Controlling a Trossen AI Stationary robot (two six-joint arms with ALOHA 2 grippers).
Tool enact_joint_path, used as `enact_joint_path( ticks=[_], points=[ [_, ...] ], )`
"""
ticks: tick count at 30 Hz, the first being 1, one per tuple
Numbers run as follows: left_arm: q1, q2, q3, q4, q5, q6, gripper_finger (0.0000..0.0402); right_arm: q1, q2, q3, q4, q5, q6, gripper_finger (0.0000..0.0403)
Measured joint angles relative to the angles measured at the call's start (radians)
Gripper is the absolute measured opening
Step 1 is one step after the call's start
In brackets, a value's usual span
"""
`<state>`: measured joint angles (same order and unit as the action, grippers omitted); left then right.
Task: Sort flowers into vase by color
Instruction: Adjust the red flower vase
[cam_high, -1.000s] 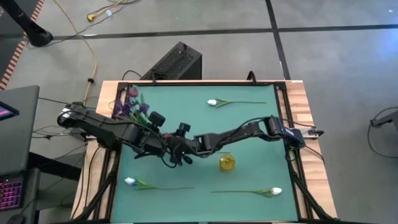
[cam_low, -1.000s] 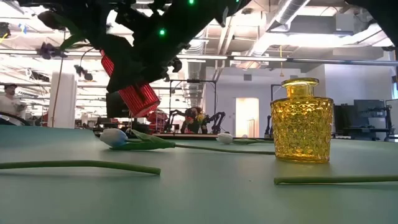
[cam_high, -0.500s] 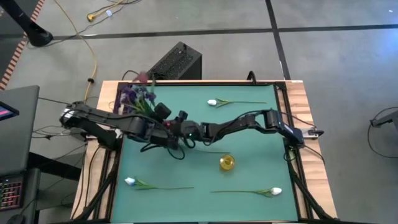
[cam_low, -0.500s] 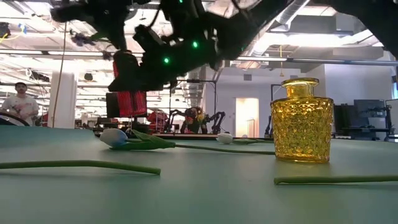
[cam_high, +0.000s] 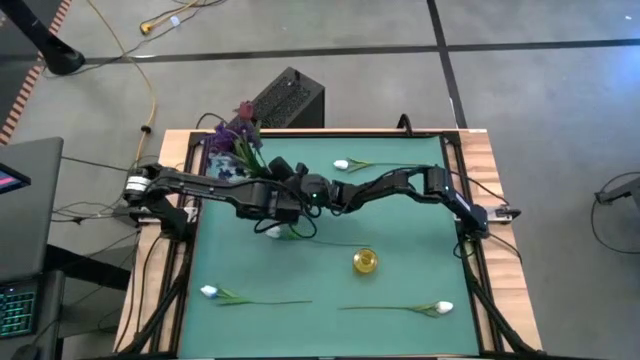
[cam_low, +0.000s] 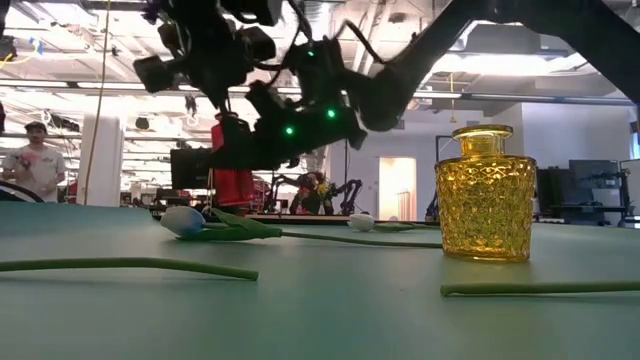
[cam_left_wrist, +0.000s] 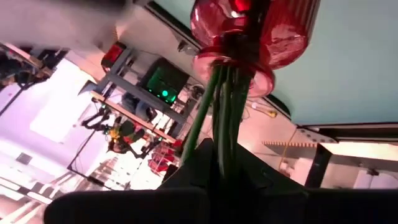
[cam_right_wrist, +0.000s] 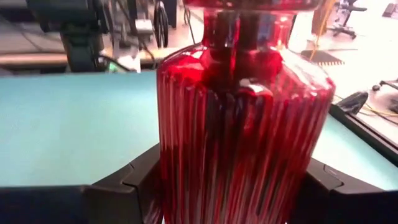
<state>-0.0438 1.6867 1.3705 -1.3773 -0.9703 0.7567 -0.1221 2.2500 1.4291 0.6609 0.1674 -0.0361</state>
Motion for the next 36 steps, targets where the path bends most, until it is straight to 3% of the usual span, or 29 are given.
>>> enact_joint_path(
  ticks=[4, 11, 18, 24, 36],
  points=[
    [0.034, -0.001, 0.0, 0.072, 0.0, 0.068, 0.0013, -0.022, 0.0, -0.062, 0.124, -0.023, 0.009, 0.0262],
    [0.06, -0.001, -0.001, 0.195, 0.004, 0.239, 0.0013, -0.033, 0.0, -0.08, 0.14, -0.018, 0.014, 0.0262],
    [0.06, -0.002, -0.043, 0.256, 0.006, 0.291, 0.0013, -0.041, 0.004, -0.083, 0.115, -0.016, 0.035, 0.0262],
    [0.068, 0.002, -0.115, 0.328, 0.009, 0.321, 0.0013, -0.041, 0.069, -0.11, 0.239, 0.008, 0.042, 0.0262],
    [0.065, 0.0, -0.115, 0.353, 0.016, 0.331, 0.002, -0.043, 0.073, -0.112, 0.262, 0.014, 0.035, 0.0262]
  ],
)
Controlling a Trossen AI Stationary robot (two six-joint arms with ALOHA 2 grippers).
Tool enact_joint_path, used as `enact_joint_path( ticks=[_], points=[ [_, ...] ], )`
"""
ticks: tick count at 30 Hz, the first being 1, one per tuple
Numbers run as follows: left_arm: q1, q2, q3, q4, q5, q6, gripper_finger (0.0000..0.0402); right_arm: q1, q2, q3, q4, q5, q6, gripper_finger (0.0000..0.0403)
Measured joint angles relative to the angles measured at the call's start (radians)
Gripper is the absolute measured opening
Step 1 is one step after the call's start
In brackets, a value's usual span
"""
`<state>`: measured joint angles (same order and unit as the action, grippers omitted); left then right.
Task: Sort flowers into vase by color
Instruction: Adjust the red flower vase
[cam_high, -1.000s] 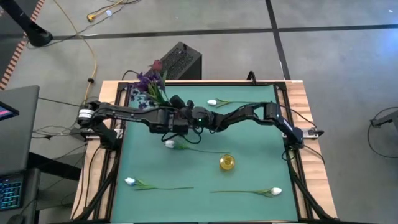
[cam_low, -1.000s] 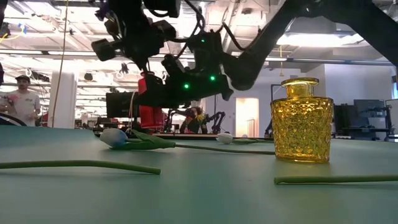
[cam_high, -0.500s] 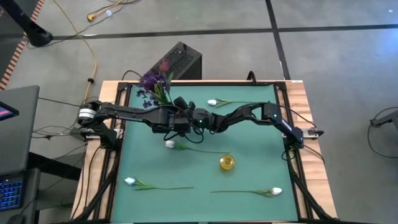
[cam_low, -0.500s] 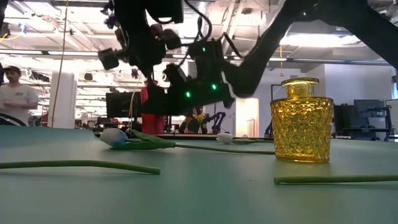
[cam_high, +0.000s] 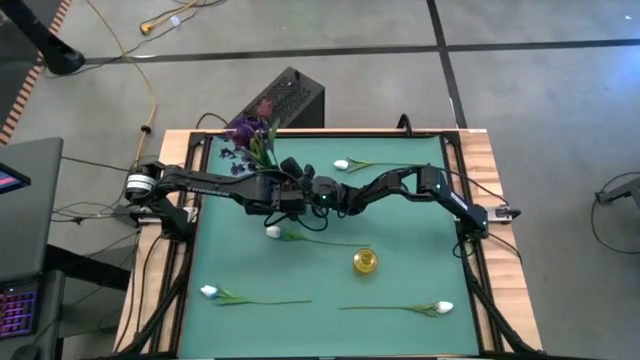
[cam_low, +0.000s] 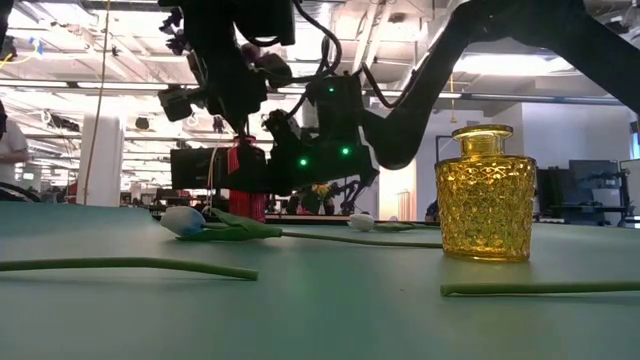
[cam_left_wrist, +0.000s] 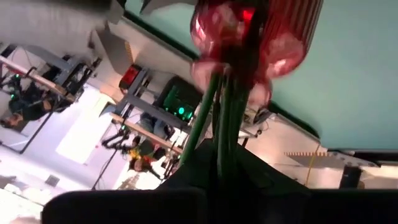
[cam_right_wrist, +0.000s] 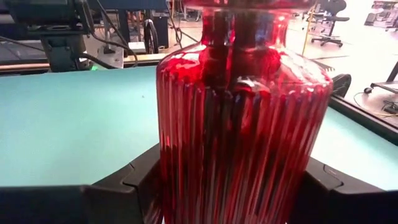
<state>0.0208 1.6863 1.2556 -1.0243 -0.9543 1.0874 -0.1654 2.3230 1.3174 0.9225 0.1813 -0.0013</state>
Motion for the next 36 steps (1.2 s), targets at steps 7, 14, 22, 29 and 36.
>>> enact_joint_path(
  ticks=[7, 14, 22, 29, 36],
  points=[
    [-0.01, 0.002, -0.001, 0.024, 0.029, -0.004, 0.0109, -0.009, 0.001, 0.001, 0.032, 0.001, -0.003, 0.0262],
    [-0.03, 0.005, -0.001, 0.045, 0.007, -0.039, 0.0203, -0.014, 0.065, 0.013, 0.149, 0.003, 0.028, 0.0262],
    [-0.062, 0.004, 0.005, 0.052, -0.019, -0.06, 0.0251, -0.019, 0.066, 0.009, 0.119, 0.004, 0.059, 0.0262],
    [-0.099, -0.004, 0.006, 0.064, -0.037, -0.062, 0.0257, -0.035, 0.069, 0.009, 0.053, 0.008, 0.087, 0.0262],
    [-0.142, -0.014, 0.006, 0.016, -0.042, -0.136, 0.0257, -0.035, 0.069, 0.008, 0.046, 0.008, 0.084, 0.0262]
  ],
)
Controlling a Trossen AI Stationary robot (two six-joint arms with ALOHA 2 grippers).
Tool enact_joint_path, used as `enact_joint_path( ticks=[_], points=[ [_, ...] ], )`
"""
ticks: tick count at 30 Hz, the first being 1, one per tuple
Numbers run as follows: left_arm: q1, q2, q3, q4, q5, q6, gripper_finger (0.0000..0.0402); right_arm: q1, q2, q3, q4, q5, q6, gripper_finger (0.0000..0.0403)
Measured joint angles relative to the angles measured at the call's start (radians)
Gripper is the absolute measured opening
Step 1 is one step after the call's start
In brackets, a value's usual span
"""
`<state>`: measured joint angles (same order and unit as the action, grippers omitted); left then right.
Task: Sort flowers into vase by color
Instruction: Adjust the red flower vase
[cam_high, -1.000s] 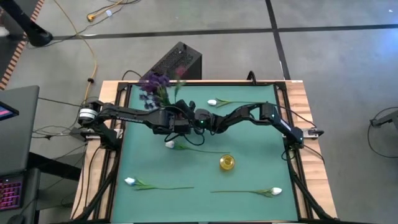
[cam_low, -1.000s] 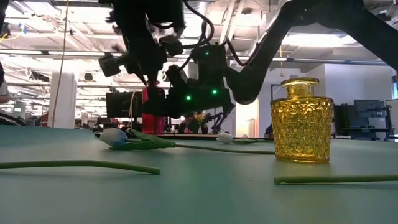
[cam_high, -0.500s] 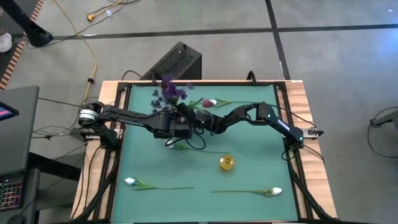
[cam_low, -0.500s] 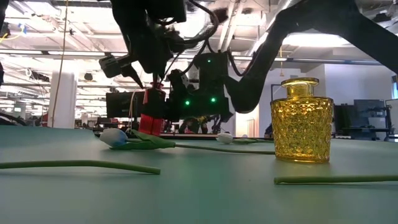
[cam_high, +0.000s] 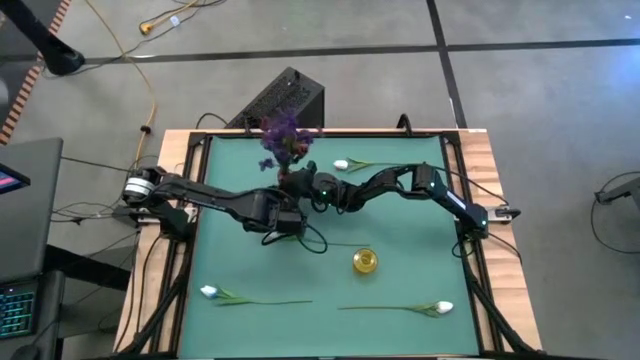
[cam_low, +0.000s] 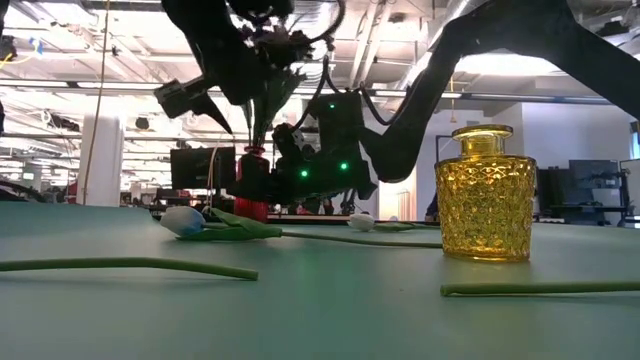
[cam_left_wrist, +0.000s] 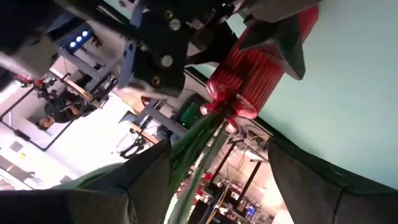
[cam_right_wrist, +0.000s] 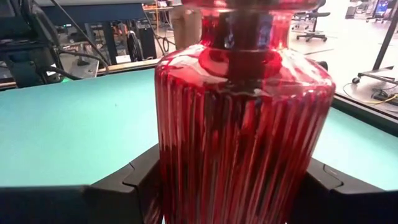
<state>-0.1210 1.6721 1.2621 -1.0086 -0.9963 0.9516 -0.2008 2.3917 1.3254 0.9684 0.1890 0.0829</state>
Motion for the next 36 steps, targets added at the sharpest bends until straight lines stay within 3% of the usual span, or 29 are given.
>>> enact_joint_path(
  ticks=[6, 13, 15, 22, 36],
  points=[
    [-0.077, -0.083, 0.0, -0.078, 0.08, -0.231, 0.0257, 0.001, 0.0, 0.0, -0.009, -0.004, -0.012, 0.0262],
    [-0.167, -0.246, 0.001, -0.078, 0.42, -0.655, 0.0257, 0.002, 0.0, -0.003, -0.019, -0.005, -0.027, 0.0287],
    [-0.192, -0.291, 0.001, -0.062, 0.469, -0.735, 0.0257, 0.002, 0.002, -0.004, -0.026, -0.005, -0.027, 0.029],
    [-0.27, -0.422, -0.017, 0.022, 0.498, -0.877, 0.0257, 0.004, 0.002, -0.004, -0.022, -0.005, -0.028, 0.0294],
    [-0.321, -0.626, -0.316, 0.244, 0.494, -0.958, 0.0257, 0.008, 0.002, -0.003, -0.074, -0.03, -0.042, 0.03]
  ],
)
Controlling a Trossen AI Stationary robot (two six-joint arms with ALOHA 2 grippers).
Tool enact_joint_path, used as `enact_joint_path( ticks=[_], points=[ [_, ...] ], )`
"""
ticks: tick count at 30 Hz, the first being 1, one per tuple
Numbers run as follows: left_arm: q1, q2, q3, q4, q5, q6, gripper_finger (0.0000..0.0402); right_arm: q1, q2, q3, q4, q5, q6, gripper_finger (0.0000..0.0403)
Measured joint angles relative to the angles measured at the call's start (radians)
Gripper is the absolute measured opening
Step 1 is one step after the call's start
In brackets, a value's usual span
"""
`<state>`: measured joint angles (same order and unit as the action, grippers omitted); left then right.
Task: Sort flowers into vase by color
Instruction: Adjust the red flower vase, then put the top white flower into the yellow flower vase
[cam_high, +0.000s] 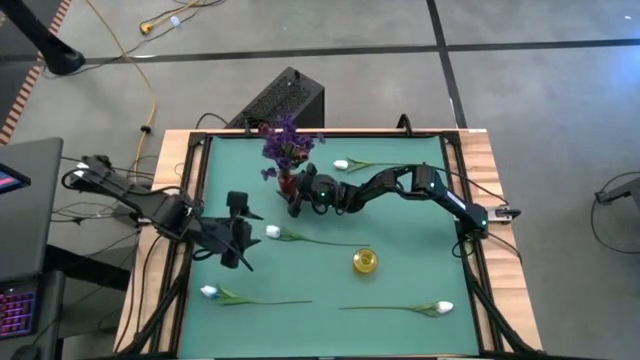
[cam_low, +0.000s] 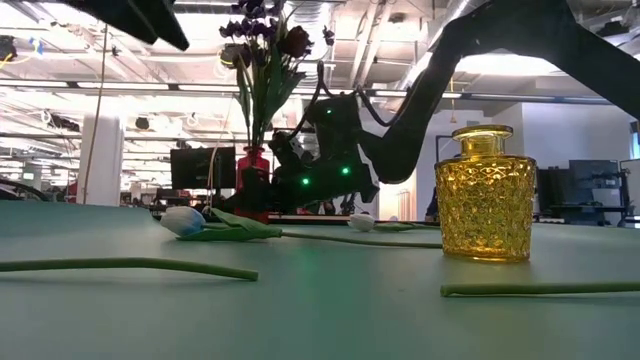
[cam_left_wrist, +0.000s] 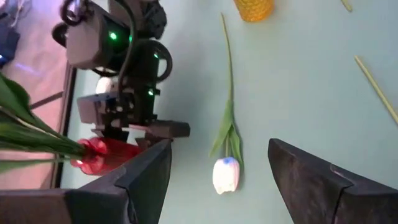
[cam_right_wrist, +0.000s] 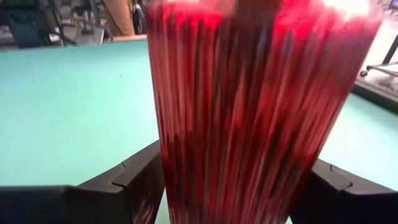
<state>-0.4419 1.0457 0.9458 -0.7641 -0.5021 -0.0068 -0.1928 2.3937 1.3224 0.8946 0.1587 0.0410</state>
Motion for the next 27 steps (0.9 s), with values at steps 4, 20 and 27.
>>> enact_joint_path(
  ticks=[4, 20, 27],
  points=[
    [0.0, -0.032, -0.061, 0.052, 0.009, -0.001, 0.0257, 0.0, 0.0, 0.0, -0.019, -0.004, 0.003, 0.0326],
    [-0.001, -0.137, -0.214, 0.178, 0.014, 0.001, 0.0257, 0.004, -0.152, 0.076, -0.577, -0.005, 0.004, 0.0387],
    [-0.008, -0.181, -0.31, 0.293, 0.009, -0.014, 0.0257, 0.009, -0.256, 0.079, -0.776, -0.01, 0.014, 0.0391]
  ],
)
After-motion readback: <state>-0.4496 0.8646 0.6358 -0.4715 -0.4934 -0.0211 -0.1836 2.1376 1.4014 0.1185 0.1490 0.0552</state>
